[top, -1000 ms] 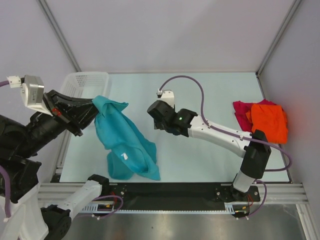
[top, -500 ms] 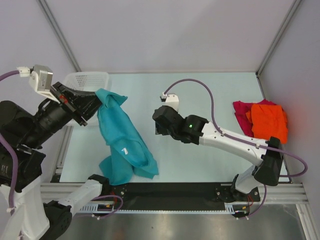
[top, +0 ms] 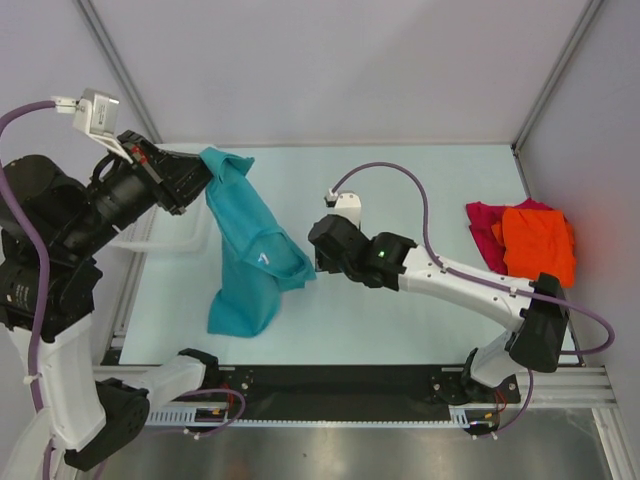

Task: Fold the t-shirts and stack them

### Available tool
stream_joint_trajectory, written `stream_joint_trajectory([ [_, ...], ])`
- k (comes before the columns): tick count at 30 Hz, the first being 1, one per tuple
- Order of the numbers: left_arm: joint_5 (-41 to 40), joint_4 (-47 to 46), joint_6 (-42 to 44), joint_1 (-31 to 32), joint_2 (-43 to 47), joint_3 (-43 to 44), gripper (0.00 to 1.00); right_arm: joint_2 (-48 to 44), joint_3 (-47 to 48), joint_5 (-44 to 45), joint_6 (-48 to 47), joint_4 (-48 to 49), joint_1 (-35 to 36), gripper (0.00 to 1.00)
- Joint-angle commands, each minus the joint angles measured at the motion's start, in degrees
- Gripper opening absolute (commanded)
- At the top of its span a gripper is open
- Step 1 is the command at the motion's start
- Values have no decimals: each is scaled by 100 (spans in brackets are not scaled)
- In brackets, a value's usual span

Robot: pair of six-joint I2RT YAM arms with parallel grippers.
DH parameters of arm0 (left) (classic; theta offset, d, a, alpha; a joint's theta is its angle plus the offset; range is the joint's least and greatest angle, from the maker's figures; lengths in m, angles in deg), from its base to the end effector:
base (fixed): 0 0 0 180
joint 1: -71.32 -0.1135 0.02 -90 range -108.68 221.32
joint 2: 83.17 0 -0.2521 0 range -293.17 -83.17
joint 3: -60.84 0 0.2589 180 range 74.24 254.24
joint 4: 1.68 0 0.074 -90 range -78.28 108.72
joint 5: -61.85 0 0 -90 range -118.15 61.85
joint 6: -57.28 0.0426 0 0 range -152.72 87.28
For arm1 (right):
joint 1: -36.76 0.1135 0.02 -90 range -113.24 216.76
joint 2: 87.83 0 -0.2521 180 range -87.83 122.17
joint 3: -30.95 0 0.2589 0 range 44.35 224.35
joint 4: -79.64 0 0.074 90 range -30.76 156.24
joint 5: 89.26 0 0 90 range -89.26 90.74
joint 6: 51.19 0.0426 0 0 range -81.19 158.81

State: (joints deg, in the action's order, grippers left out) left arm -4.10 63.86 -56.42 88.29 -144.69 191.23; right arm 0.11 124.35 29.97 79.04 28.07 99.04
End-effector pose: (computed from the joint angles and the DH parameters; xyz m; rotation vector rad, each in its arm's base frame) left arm 0.0962 -0.0475 0.5831 0.2575 1.5628 -0.8776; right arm 0.1792 0.2964 0.3100 -0.1992 2.2649 0.3416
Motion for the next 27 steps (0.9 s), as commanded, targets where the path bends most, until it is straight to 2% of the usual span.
stream_joint_trajectory([
  [1, -6, -73, -170, 17, 61, 473, 0, -198, -3, 12, -147, 328, -111, 53],
  [9, 81, 209, -319, 8, -141, 1124, 0, -84, 68, -67, -252, 451, -208, 53],
  [13, 345, 569, -582, 17, -264, 2001, 0, 39, 155, -119, -331, 530, -321, 53],
  [18, 241, 1033, -653, 17, -27, 1749, 0, 372, 568, -251, -481, 495, -348, 53],
  [22, -66, 1237, -556, 17, 323, 1170, 0, 417, 700, -278, -533, 539, -340, 53],
  [27, -314, 1465, -477, 8, 386, 1124, 0, 373, 727, -392, -490, 557, -287, 53],
])
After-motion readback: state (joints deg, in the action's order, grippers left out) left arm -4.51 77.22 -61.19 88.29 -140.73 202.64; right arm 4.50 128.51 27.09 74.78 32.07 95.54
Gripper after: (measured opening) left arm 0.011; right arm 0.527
